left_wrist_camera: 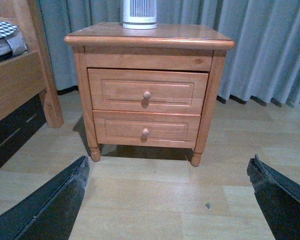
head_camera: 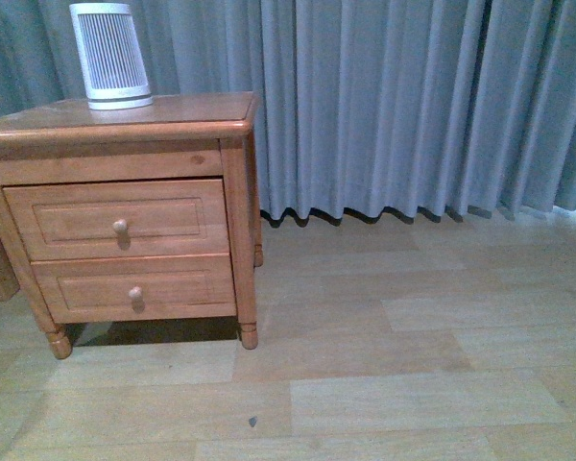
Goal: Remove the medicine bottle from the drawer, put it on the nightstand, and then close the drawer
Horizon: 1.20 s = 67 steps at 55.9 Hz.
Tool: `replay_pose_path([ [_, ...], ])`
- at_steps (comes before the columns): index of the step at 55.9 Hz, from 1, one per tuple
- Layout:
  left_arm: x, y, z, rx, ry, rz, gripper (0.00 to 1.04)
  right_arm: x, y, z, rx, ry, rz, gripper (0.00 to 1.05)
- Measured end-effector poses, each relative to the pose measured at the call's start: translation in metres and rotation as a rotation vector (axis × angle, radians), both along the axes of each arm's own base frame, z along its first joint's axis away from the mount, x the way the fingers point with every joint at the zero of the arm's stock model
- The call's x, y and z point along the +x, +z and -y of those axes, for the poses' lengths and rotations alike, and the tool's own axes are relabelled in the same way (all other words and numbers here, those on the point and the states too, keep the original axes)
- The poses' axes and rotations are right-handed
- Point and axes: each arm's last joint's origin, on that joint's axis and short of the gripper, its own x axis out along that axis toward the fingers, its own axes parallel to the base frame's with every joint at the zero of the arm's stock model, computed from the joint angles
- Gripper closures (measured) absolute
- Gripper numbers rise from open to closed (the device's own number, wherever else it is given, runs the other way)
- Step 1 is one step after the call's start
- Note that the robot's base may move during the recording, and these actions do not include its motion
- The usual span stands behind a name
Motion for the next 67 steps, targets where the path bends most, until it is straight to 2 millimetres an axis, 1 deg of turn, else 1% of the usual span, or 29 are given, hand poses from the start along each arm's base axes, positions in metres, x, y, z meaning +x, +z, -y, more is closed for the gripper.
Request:
replay_pose_path([
  [29,0.0,0.0,0.0,0.0,-0.001,-0.001,0.07,0.0,0.0,0.0,0.0,0.0,0.0,0.07],
  [30,0.0,-0.001,0.0,-0.006,0.008,-0.017,0.07,0.0,0.0,0.0,0.0,0.0,0.0,0.07],
  [32,0.001,0.0,-0.001,-0.026,0.031,-0.13,0.07,0.0,0.0,0.0,0.0,0.0,0.0,0.07],
  [34,0.007,0.007,-0.003,-0.035,0.046,-0.23,0.07,0.0,0.0,0.0,0.0,-0.002,0.0,0.07],
  [36,0.022,0.023,-0.006,-0.03,0.053,-0.267,0.07,0.0,0.0,0.0,0.0,0.0,0.0,0.07],
  [37,0.03,0.032,-0.008,-0.028,0.061,-0.259,0.07,0.0,0.0,0.0,0.0,-0.001,0.0,0.07],
  [38,0.034,0.037,-0.009,-0.026,0.064,-0.253,0.07,0.0,0.0,0.0,0.0,-0.001,0.0,0.07],
  [41,0.062,0.066,-0.015,-0.018,0.071,-0.192,0.07,0.0,0.0,0.0,0.0,0.0,0.0,0.07],
  [43,0.084,0.08,-0.019,-0.003,0.086,-0.154,0.07,0.0,0.0,0.0,0.0,0.0,0.0,0.07],
  [44,0.095,0.084,-0.021,0.003,0.092,-0.139,0.07,0.0,0.0,0.0,0.0,0.0,0.0,0.07],
  [45,0.1,0.086,-0.022,0.004,0.094,-0.134,0.07,0.0,0.0,0.0,0.0,0.0,0.0,0.07],
  [48,0.134,0.088,-0.026,0.003,0.086,-0.131,0.07,0.0,0.0,0.0,0.0,0.0,0.0,0.07],
  [51,0.167,0.075,-0.031,-0.002,0.08,-0.174,0.07,0.0,0.0,0.0,0.0,0.0,0.0,0.07],
  [52,0.172,0.071,-0.031,-0.008,0.073,-0.184,0.07,0.0,0.0,0.0,0.0,0.0,0.0,0.07],
  [57,0.213,0.032,-0.034,-0.01,0.074,-0.283,0.07,0.0,0.0,0.0,0.0,0.0,0.0,0.07],
  [58,0.217,0.028,-0.034,-0.01,0.073,-0.292,0.07,0.0,0.0,0.0,0.0,0.0,0.0,0.07],
  [61,0.235,0.005,-0.033,-0.006,0.072,-0.337,0.07,0.0,0.0,0.0,0.0,0.0,0.0,0.07],
  [62,0.238,0.002,-0.032,-0.003,0.071,-0.345,0.07,0.0,0.0,0.0,0.0,0.0,0.0,0.07],
  [67,0.264,-0.03,-0.027,0.002,0.067,-0.405,0.07,0.0,0.0,0.0,0.0,0.0,0.0,0.07],
])
